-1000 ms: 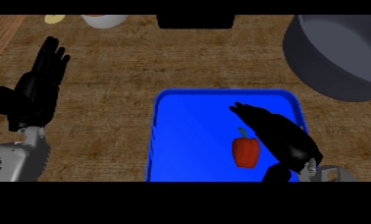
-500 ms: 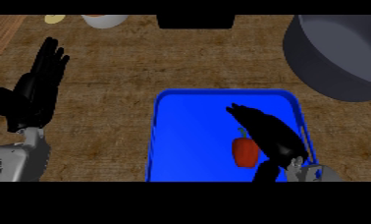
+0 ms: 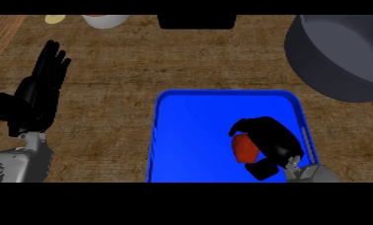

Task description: Pick the bell pepper from the tray and place it in the pot

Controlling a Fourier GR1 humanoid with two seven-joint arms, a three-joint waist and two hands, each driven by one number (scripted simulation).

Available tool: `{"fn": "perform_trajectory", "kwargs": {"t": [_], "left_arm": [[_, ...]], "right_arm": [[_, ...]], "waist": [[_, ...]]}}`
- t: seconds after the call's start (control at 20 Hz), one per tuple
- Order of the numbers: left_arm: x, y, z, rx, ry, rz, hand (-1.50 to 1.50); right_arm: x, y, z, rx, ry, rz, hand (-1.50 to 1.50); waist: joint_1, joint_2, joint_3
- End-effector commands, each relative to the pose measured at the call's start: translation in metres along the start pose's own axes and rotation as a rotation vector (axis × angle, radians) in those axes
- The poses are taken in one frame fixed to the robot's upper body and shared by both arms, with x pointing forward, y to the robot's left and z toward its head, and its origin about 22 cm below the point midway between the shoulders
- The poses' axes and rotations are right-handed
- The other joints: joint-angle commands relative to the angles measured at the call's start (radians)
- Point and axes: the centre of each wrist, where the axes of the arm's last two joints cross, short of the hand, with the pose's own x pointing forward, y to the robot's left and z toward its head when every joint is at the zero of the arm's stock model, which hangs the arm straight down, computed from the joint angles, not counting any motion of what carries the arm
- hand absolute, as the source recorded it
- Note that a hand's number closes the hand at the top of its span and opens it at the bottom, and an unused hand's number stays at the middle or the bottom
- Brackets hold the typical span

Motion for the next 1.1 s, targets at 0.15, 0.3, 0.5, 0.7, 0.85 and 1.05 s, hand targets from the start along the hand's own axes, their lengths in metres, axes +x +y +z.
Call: {"fn": "perform_trajectory", "kwargs": {"t": [0.15,0.3,0.5,0.7,0.85,1.05], "left_arm": [[-0.004,-0.006,-0.008,0.003,0.005,-0.009,0.00],[0.005,0.007,0.005,-0.009,0.001,-0.013,0.00],[-0.002,-0.002,0.004,-0.001,-0.004,-0.008,0.00],[0.008,0.006,0.002,0.030,0.006,0.002,0.00],[-0.004,0.009,0.007,0.040,0.023,-0.024,0.00],[-0.002,0.018,0.005,0.074,0.016,-0.011,0.00]], "right_arm": [[-0.030,0.006,-0.008,0.003,-0.056,0.042,1.50],[0.003,0.019,-0.023,0.019,-0.064,0.047,1.50],[0.019,0.023,0.000,-0.023,-0.080,0.052,1.50],[-0.029,0.020,0.055,0.099,-0.357,0.159,1.50],[-0.033,0.005,0.080,0.187,-0.593,0.232,1.50],[-0.062,-0.021,0.129,0.120,-0.708,0.236,1.50]], "waist": [[-0.001,0.002,0.000],[0.003,0.001,0.000],[-0.002,0.000,0.000],[-0.027,-0.009,0.002],[-0.044,-0.019,0.003],[-0.069,-0.013,0.002]]}}
